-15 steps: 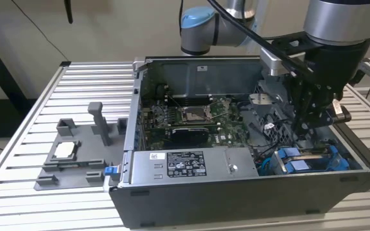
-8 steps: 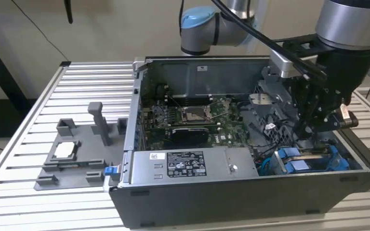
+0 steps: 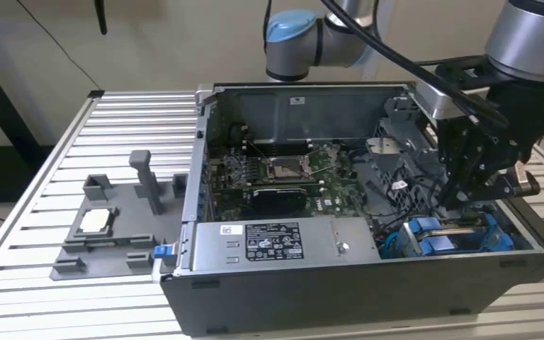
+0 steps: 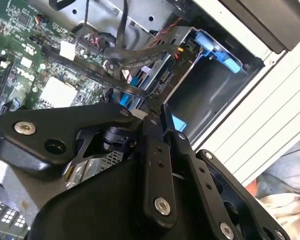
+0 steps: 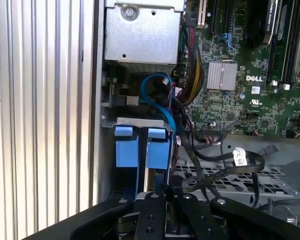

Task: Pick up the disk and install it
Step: 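Insert the disk into the insertion slot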

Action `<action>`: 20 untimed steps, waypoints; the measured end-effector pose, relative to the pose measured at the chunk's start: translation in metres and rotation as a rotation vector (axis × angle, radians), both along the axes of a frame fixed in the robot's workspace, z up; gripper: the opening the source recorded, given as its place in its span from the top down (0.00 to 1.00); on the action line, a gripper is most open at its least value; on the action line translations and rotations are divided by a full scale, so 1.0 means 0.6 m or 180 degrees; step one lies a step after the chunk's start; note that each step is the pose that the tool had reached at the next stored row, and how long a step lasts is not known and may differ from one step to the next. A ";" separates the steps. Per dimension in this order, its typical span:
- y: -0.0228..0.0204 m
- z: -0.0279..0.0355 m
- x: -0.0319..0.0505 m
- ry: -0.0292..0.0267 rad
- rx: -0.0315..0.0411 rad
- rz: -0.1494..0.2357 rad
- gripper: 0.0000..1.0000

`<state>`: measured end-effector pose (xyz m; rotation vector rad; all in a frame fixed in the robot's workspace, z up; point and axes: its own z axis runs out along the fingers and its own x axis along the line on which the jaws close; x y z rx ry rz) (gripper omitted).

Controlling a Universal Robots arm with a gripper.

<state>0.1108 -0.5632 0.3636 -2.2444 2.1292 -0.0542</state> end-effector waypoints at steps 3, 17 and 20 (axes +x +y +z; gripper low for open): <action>-0.0038 -0.003 0.008 0.0017 0.0045 0.0000 0.84; -0.0117 -0.009 0.017 0.0029 0.0105 -0.0002 0.84; -0.0122 -0.012 0.018 0.0029 0.0116 -0.0003 0.84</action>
